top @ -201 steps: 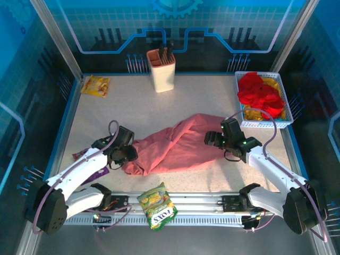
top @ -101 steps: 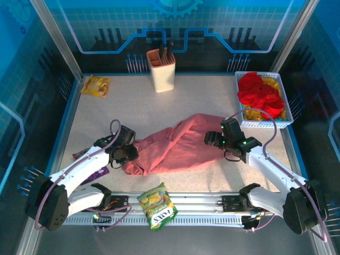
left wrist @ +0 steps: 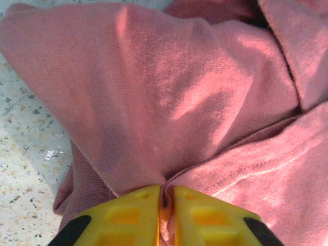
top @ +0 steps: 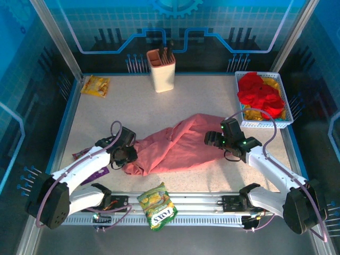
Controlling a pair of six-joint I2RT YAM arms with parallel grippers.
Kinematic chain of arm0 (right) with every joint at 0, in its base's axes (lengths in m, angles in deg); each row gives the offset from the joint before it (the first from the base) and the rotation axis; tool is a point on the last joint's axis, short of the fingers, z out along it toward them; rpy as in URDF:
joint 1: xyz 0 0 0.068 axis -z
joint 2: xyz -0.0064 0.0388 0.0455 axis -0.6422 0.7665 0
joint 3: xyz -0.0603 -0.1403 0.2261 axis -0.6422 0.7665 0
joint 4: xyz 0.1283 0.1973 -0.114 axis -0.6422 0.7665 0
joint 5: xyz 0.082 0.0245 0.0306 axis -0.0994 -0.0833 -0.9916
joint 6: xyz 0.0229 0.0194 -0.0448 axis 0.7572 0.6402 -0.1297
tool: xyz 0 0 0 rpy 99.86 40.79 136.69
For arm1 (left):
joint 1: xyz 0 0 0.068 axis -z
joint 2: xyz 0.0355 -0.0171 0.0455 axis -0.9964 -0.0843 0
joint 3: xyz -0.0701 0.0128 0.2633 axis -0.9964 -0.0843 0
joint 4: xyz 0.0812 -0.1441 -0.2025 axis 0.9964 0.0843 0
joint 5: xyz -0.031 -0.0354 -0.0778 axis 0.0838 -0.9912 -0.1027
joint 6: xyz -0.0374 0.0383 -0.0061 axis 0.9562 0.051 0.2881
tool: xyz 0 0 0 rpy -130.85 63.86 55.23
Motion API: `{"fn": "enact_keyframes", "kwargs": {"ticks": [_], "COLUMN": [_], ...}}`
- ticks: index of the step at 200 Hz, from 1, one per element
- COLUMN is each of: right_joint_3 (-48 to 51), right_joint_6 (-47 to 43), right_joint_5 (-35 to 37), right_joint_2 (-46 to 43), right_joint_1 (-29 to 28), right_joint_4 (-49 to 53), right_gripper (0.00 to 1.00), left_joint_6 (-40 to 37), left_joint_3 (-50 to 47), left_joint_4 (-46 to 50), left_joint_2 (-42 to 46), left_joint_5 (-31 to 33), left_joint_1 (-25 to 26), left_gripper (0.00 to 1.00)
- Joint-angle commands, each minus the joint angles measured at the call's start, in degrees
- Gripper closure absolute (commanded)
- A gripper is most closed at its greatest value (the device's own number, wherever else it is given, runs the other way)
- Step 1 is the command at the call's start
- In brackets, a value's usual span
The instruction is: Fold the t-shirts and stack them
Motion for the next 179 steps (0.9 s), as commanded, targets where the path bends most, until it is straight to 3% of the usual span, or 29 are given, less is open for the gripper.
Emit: {"fn": "enact_keyframes", "kwargs": {"ticks": [1,16,59,106,179], "right_joint_3": [0.24,0.08,-0.76,0.32,0.52], "right_joint_6": [0.11,0.13,0.02,0.72,0.11], "right_joint_5": [0.58,0.61,1.44,1.15,0.69], "right_joint_2": [-0.01,0.07,-1.60,-3.79,-6.40], "right_joint_1": [-0.11,-0.04,0.39,0.92,2.24], "right_joint_4": [-0.41,-0.39,0.79,-0.28,1.02], "right_gripper": [0.08,0.08,0.08,0.08,0.07], "left_joint_6": [-2.24,-4.27,-14.39,-29.22,-45.56], "left_joint_3": [2.82,5.45,19.78,39.61,63.49], "left_joint_4": [0.61,1.28,6.25,8.33,-0.58], "left_joint_2": [-0.18,-0.32,-3.34,-13.11,-31.34], "left_joint_5": [1.34,1.70,7.09,16.61,21.43], "left_joint_1": [-0.38,-0.40,-0.54,-1.47,-12.34], "left_gripper": [0.91,1.00,1.00,1.00,1.00]}}
